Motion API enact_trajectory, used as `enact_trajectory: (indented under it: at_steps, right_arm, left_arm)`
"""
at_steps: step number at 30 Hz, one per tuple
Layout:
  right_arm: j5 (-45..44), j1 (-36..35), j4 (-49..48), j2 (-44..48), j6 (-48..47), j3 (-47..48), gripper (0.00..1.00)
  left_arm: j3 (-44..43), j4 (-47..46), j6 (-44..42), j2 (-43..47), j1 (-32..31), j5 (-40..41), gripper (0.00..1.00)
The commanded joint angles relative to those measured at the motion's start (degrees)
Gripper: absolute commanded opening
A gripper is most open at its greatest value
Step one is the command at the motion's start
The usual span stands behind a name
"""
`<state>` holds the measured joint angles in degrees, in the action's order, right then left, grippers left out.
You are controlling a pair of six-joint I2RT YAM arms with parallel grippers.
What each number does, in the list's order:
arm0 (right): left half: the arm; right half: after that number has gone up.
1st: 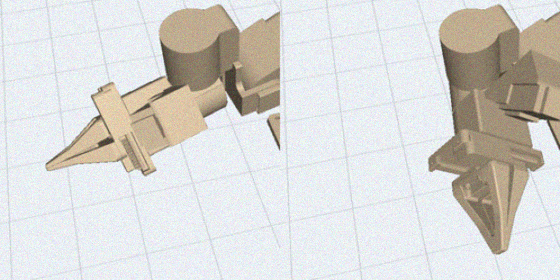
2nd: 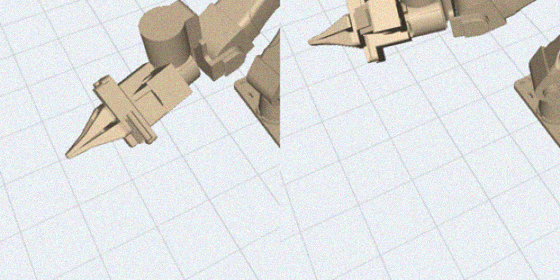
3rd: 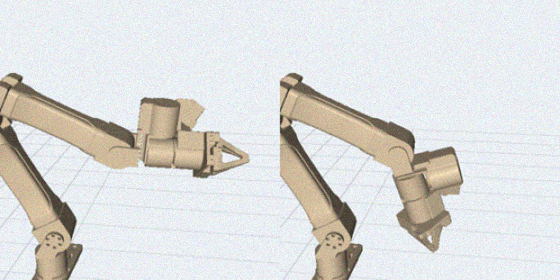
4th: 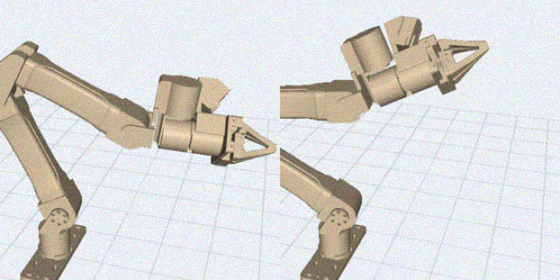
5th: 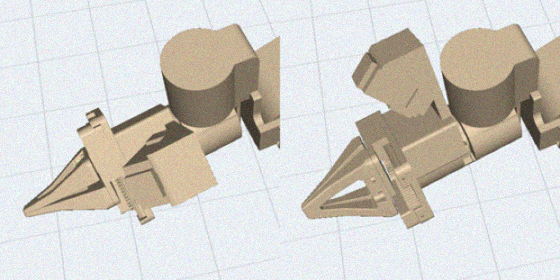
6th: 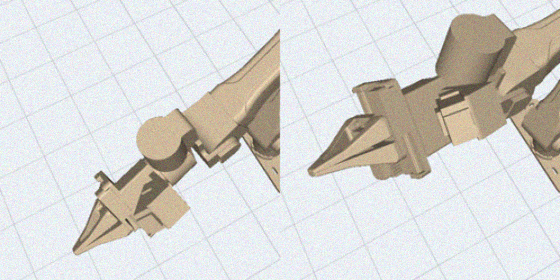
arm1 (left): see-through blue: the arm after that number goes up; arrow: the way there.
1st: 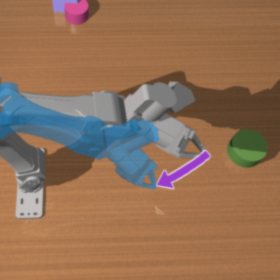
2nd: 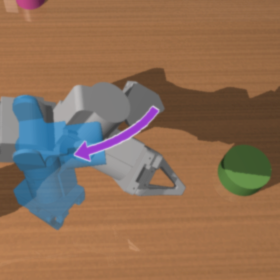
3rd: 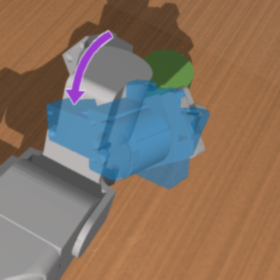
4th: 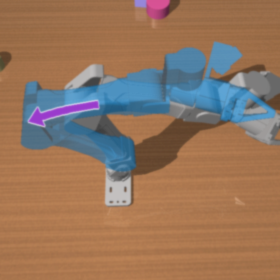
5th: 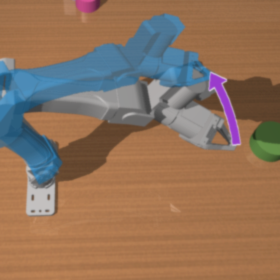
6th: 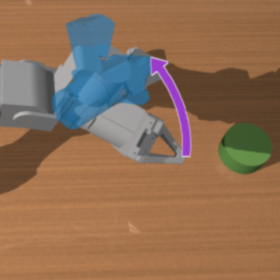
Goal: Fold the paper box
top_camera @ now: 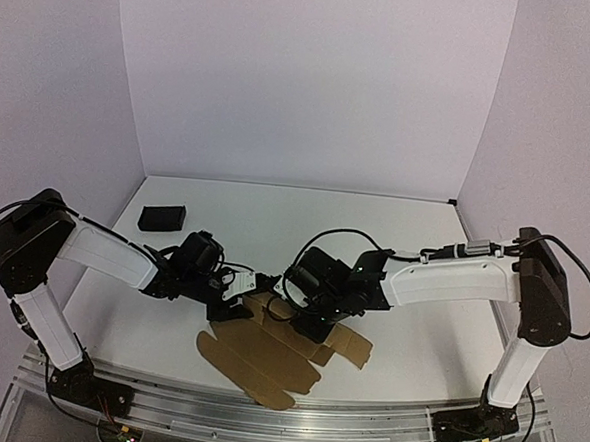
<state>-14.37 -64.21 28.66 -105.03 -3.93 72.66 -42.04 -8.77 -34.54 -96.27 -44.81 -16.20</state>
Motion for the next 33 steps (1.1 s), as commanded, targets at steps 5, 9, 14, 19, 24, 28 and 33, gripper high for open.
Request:
enact_trajectory:
  at_steps: [5,9,14,19,24,28,33]
  right_arm:
    - [7.74,-0.16,-0.57,-0.3,10.68,2.07,0.47]
    - [9.56,-0.07,-1.32,-0.13,13.04,1.04,0.47]
    - [10.57,0.3,-3.01,0.03,13.97,0.08,0.47]
    - [11.27,0.39,-4.63,0.09,14.24,-0.32,0.47]
    - [12.61,1.19,-6.81,1.49,15.26,-2.71,0.47]
    - [13.93,1.84,-8.65,2.7,14.93,-4.25,0.47]
    - [13.84,2.07,-9.02,2.94,13.19,-4.57,0.5]
  left_arm:
    - [-4.43,-4.49,12.26,-0.73,0.02,5.7,0.54]
    - [-5.0,-4.16,15.09,-0.73,0.09,1.93,0.62]
    - [-5.16,-7.04,16.18,-1.38,0.07,-1.76,0.54]
    - [-5.76,-10.14,16.27,-3.01,0.07,-5.48,0.34]
    - [-4.55,-15.0,15.05,-5.02,0.07,-2.04,0.09]
    - [-4.93,-16.52,15.95,-6.27,0.04,-0.6,0.0]
    - [-5.54,-16.19,18.44,-7.22,0.08,1.31,0.0]
